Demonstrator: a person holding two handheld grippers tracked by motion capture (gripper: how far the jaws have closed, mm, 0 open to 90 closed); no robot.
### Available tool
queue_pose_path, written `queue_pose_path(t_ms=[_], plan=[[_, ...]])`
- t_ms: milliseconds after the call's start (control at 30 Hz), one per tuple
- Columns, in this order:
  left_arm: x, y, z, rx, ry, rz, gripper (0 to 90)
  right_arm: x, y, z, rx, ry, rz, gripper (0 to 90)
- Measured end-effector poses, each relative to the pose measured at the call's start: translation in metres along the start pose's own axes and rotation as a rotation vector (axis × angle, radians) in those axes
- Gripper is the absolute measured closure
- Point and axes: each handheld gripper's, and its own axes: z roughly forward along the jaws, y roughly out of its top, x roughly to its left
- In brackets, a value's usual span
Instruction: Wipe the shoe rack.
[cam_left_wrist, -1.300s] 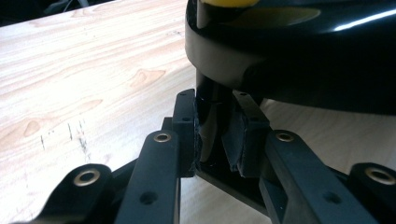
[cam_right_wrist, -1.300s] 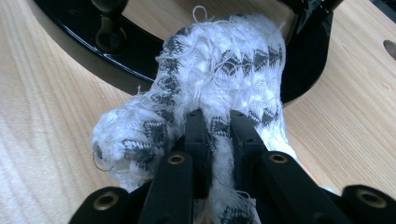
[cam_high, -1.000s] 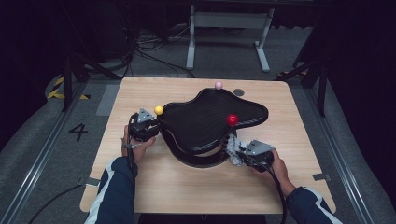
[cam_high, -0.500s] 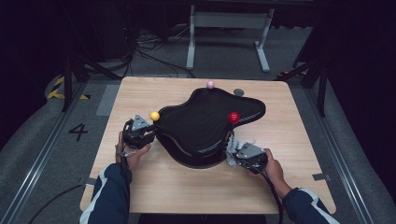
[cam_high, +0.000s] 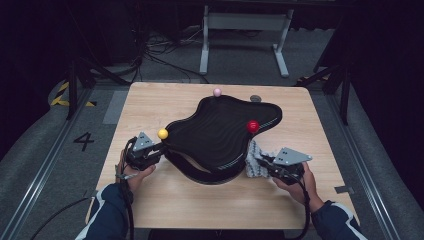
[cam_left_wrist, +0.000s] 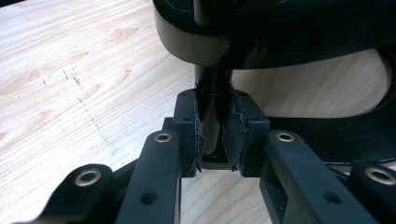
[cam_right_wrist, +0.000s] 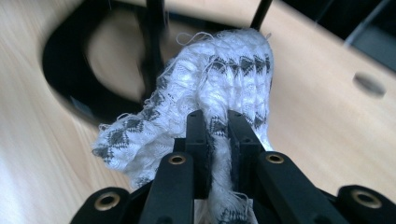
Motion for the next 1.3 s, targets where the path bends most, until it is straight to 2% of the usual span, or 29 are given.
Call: queue_pose_path(t_ms=[33, 67, 100, 167, 200, 233, 267, 367, 533, 567, 633, 667, 733, 767, 800, 833, 867, 933, 967, 1000, 1033, 1100, 1133, 1300], plan=[[0.0, 0.0, -0.001, 0.002, -0.003, 0.008, 74.7, 0.0, 0.004, -0.005, -0.031, -0.006, 0.002, 81.3], [-0.001, -0.001, -0.001, 0.0, -0.007, -0.002, 74.7, 0.001, 0.008, -0.009, -0.054, -0.012, 0.003, 81.4], [0.0, -0.002, -0.002, 0.003, -0.003, 0.012, 74.7, 0.002, 0.01, -0.012, -0.068, -0.017, 0.004, 81.4], [-0.002, -0.004, -0.002, 0.012, -0.008, -0.004, 74.7, 0.003, 0.015, -0.021, -0.118, -0.026, 0.008, 81.4], [-0.002, -0.004, -0.002, 0.021, -0.005, 0.015, 74.7, 0.004, 0.018, -0.025, -0.138, -0.032, 0.011, 81.5], [-0.004, -0.005, -0.003, 0.03, 0.001, 0.01, 74.7, 0.005, 0.02, -0.028, -0.162, -0.035, 0.019, 81.4], [-0.004, -0.005, -0.003, 0.035, 0.006, 0.022, 74.7, 0.005, 0.022, -0.031, -0.189, -0.031, 0.027, 81.4], [-0.005, -0.007, -0.004, 0.037, 0.002, 0.015, 74.9, 0.011, 0.028, -0.034, -0.226, -0.017, 0.017, 81.4], [-0.006, -0.008, -0.005, 0.025, -0.003, 0.0, 74.9, 0.022, 0.031, -0.02, -0.176, -0.008, -0.05, 81.3], [-0.005, -0.008, -0.005, 0.028, -0.003, 0.01, 74.9, 0.024, 0.03, -0.016, -0.159, -0.011, -0.065, 81.3], [-0.005, -0.008, -0.005, 0.025, -0.003, 0.005, 74.9, 0.026, 0.027, -0.006, -0.108, -0.032, -0.078, 81.6], [-0.005, -0.009, -0.005, 0.031, 0.001, 0.02, 74.9, 0.025, 0.024, -0.002, -0.086, -0.033, -0.066, 81.6], [-0.006, -0.009, -0.005, 0.033, -0.002, 0.017, 74.9, 0.024, 0.019, 0.005, -0.045, -0.03, -0.067, 81.7], [-0.006, -0.009, -0.005, 0.033, -0.002, 0.017, 74.9, 0.028, 0.015, 0.01, 0.001, -0.03, -0.098, 81.7], [-0.006, -0.01, -0.005, 0.036, -0.001, 0.022, 74.9, 0.028, 0.015, 0.01, 0.001, -0.03, -0.098, 81.7], [-0.006, -0.01, -0.005, 0.034, -0.006, 0.018, 74.8, 0.032, 0.006, 0.019, 0.074, -0.031, -0.128, 81.6], [-0.006, -0.01, -0.005, 0.034, -0.006, 0.018, 74.9, 0.032, 0.006, 0.019, 0.074, -0.031, -0.128, 81.6], [-0.006, -0.011, -0.006, 0.038, -0.004, 0.021, 75.1, 0.03, -0.006, 0.026, 0.127, 0.009, -0.09, 81.7], [-0.006, -0.011, -0.007, 0.03, -0.003, 0.027, 75.1, 0.028, -0.008, 0.026, 0.136, 0.011, -0.08, 81.7], [-0.007, -0.011, -0.007, 0.026, -0.005, 0.016, 75.2, 0.027, -0.009, 0.025, 0.137, 0.012, -0.076, 81.7], [-0.006, -0.011, -0.008, 0.022, -0.007, 0.026, 75.3, 0.025, -0.009, 0.024, 0.137, 0.014, -0.07, 81.8], [-0.006, -0.011, -0.009, 0.017, -0.013, 0.007, 75.8, 0.022, -0.009, 0.021, 0.14, 0.019, -0.062, 81.8], [-0.005, -0.011, -0.009, 0.022, -0.013, 0.022, 75.9, 0.021, -0.01, 0.018, 0.136, 0.024, -0.059, 81.8], [-0.005, -0.011, -0.01, 0.025, -0.014, 0.036, 75.2, 0.02, -0.006, -0.003, 0.034, 0.033, -0.036, 81.9]])
